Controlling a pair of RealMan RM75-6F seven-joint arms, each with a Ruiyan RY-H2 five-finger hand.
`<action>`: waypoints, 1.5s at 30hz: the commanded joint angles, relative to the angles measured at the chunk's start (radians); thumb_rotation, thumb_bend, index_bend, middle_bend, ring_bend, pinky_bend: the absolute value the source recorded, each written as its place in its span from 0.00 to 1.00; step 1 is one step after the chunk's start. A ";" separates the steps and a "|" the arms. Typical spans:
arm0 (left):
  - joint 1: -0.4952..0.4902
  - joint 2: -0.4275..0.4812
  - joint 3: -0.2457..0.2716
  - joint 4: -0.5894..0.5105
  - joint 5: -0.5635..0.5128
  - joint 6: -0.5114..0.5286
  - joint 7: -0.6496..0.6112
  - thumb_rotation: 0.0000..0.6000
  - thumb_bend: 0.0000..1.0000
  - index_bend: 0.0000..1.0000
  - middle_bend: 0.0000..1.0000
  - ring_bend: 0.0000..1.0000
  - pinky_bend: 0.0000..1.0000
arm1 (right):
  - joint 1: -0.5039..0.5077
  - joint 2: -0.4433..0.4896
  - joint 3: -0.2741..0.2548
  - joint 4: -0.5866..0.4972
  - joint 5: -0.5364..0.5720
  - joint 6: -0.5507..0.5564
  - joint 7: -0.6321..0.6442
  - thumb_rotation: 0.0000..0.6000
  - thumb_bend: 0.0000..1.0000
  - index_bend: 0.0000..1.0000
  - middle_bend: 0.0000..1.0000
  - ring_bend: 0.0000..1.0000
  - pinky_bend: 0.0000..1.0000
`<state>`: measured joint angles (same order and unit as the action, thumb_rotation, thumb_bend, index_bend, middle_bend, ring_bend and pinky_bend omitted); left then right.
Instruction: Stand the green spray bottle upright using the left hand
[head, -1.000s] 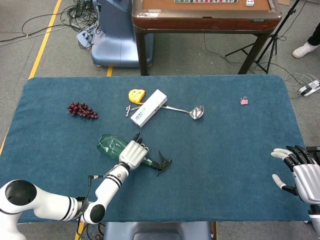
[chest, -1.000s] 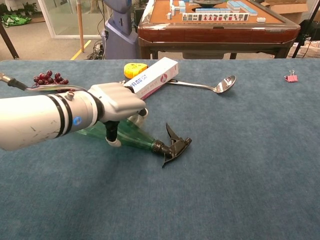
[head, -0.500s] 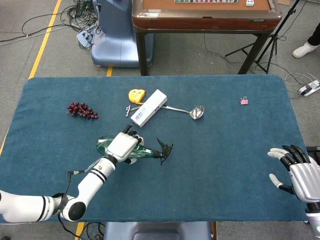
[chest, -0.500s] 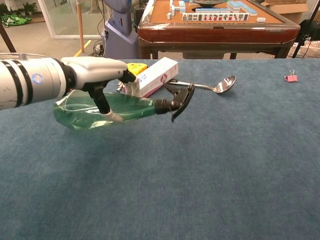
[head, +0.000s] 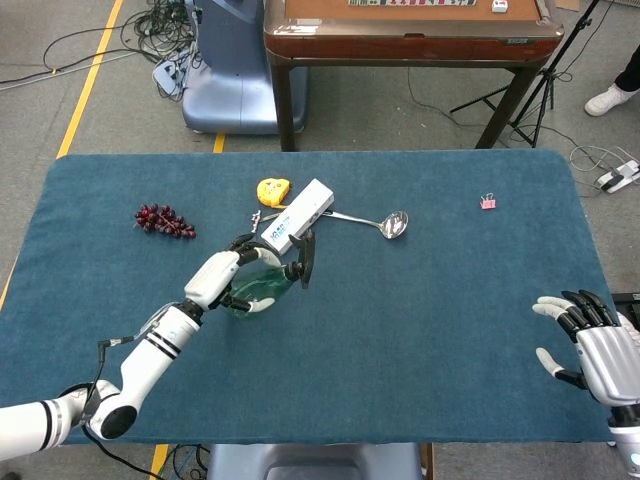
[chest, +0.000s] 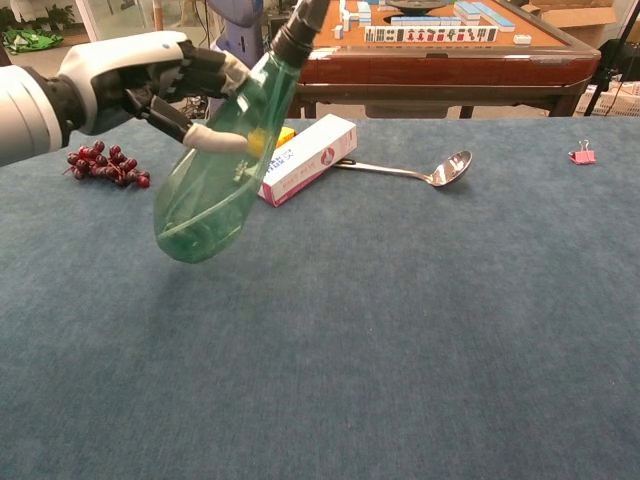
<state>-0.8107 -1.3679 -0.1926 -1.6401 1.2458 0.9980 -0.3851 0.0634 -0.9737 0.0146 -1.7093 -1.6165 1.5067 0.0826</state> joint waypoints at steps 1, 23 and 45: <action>0.051 -0.031 -0.015 0.097 0.083 0.006 -0.154 1.00 0.28 0.42 0.47 0.18 0.00 | -0.001 0.001 0.000 -0.002 0.002 0.001 -0.004 1.00 0.25 0.31 0.28 0.14 0.13; 0.092 -0.235 -0.046 0.345 0.089 0.075 -0.332 1.00 0.28 0.39 0.45 0.18 0.00 | -0.003 0.008 0.003 -0.015 0.018 -0.004 -0.019 1.00 0.25 0.31 0.28 0.14 0.13; 0.150 -0.133 0.003 0.304 0.167 0.088 -0.380 0.97 0.28 0.19 0.17 0.01 0.00 | 0.001 0.005 0.005 -0.006 0.021 -0.011 -0.010 1.00 0.25 0.31 0.28 0.14 0.13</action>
<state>-0.6630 -1.5070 -0.1924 -1.3309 1.4090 1.0875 -0.7641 0.0643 -0.9683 0.0197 -1.7150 -1.5955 1.4954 0.0728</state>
